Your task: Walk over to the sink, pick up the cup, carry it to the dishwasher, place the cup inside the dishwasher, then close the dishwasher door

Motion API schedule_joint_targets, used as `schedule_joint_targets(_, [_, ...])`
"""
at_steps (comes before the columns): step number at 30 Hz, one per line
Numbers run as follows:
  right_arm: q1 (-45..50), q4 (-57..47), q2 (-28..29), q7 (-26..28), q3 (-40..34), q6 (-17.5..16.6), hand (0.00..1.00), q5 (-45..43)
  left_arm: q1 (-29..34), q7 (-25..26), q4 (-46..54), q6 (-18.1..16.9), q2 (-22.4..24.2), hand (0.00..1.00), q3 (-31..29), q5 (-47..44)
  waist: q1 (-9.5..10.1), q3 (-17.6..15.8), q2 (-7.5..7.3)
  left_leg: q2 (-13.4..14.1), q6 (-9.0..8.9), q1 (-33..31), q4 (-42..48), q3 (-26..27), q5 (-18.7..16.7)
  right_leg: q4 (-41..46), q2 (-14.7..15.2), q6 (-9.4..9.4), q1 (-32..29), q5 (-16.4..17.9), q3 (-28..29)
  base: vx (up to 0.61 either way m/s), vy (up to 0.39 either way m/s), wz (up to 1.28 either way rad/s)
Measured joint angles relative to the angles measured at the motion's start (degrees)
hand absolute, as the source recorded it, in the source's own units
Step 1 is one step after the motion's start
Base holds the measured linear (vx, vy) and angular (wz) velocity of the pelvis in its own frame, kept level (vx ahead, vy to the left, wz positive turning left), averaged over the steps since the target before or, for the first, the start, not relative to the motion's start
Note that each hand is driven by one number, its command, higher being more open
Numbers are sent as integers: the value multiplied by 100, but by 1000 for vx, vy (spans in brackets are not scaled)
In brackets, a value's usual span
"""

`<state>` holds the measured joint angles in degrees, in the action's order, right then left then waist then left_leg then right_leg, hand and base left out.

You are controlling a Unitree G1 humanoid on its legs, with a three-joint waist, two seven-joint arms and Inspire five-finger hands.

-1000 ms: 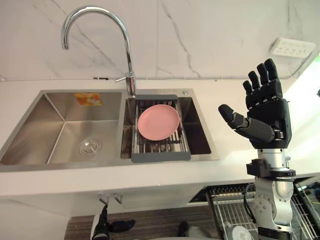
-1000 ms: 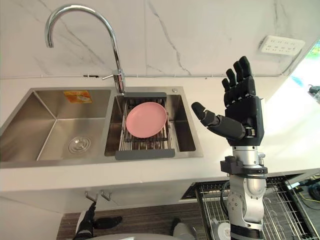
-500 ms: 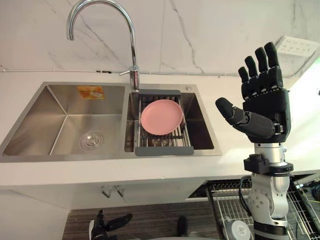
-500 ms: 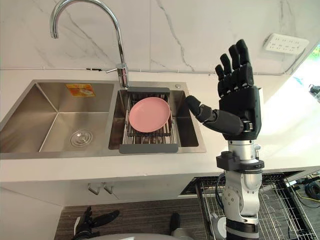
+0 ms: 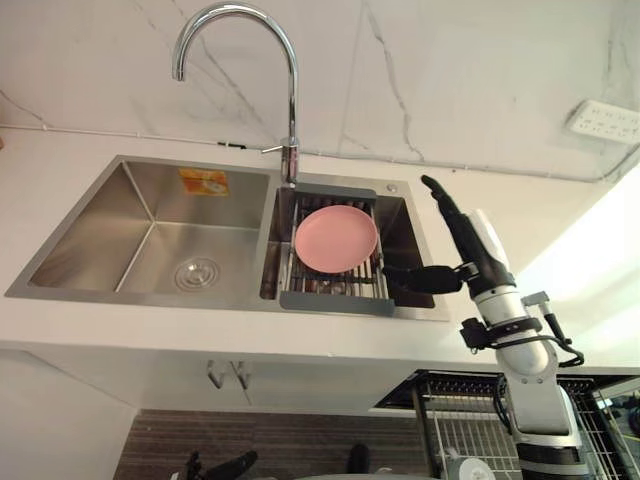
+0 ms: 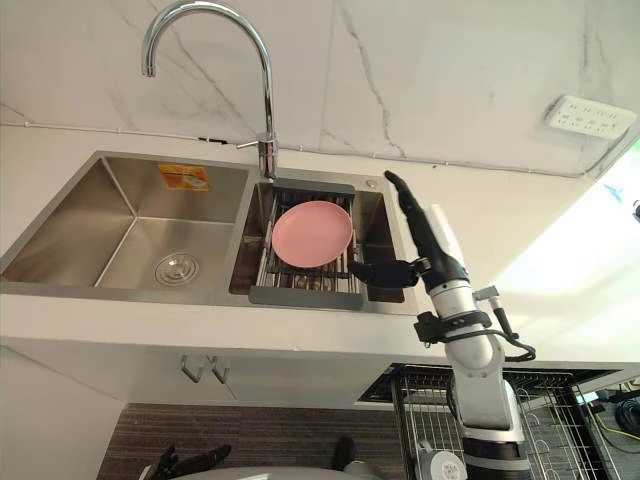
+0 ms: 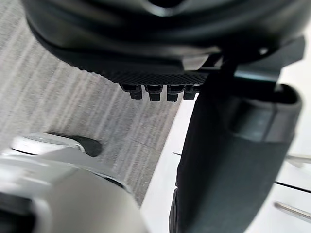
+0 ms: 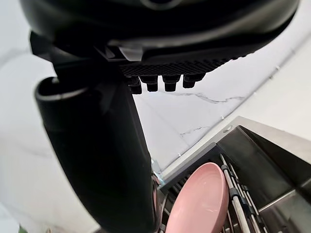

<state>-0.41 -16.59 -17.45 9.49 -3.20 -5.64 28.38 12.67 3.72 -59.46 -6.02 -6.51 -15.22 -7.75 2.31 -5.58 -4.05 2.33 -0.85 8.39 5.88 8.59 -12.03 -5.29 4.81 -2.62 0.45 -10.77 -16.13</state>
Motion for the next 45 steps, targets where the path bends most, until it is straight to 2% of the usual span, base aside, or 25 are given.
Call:
schedule_joint_targets(7, [-507,27,-297,-115,731,-21,100,2008,2,-113,-2,74,18,100,-249,105,155,33,-47,24,-14,-156,14,-117,30,-1,-10,25,-103,18,-142,21,3,8])
schedule_joint_targets(12, [-841,458,-341,-387,1248,3,100,2806,0,-128,9,84,17,100,-348,107,159,55,-61,32,-51,-225,13,-194,60,-1,-6,25,-135,18,-236,10,4,8])
schedule_joint_targets(16, [-891,1171,-349,-584,1618,241,100,3030,-5,-161,47,103,11,100,-347,109,176,59,-64,33,-126,-232,-72,-324,145,-2,13,30,-112,28,-385,-13,-6,19])
schedule_joint_targets(20, [-1067,1633,-351,-1036,1752,555,100,3427,-4,-161,56,246,-10,100,-344,106,182,65,-50,59,-203,-239,-155,-401,235,-3,6,72,-110,69,-476,-18,-24,10])
schedule_joint_targets(28, [-1256,2390,-352,-1593,2048,1018,100,4202,-14,-172,166,496,-23,100,-330,105,244,25,21,108,-215,-251,-180,-506,281,-3,-26,127,-58,119,-607,-15,-14,7])
schedule_joint_targets(34, [-1360,2837,-351,-1795,2165,1140,100,4421,-23,-251,352,576,-64,100,-198,101,316,55,72,118,-226,-282,-175,-605,290,-3,-29,123,-56,131,-705,24,11,7])
schedule_joint_targets(39, [-1538,3155,-354,-1893,2295,1192,100,4556,-16,-263,399,603,-70,100,-176,98,344,29,204,120,-235,-290,-175,-657,295,-3,-25,122,-53,131,-759,22,22,5])
schedule_joint_targets(45, [-1798,3629,-411,-2264,2408,1219,100,4621,5,-314,528,609,-71,100,-169,96,393,26,210,121,-285,-308,-180,-733,335,-5,-18,120,-21,148,-832,-16,10,6])
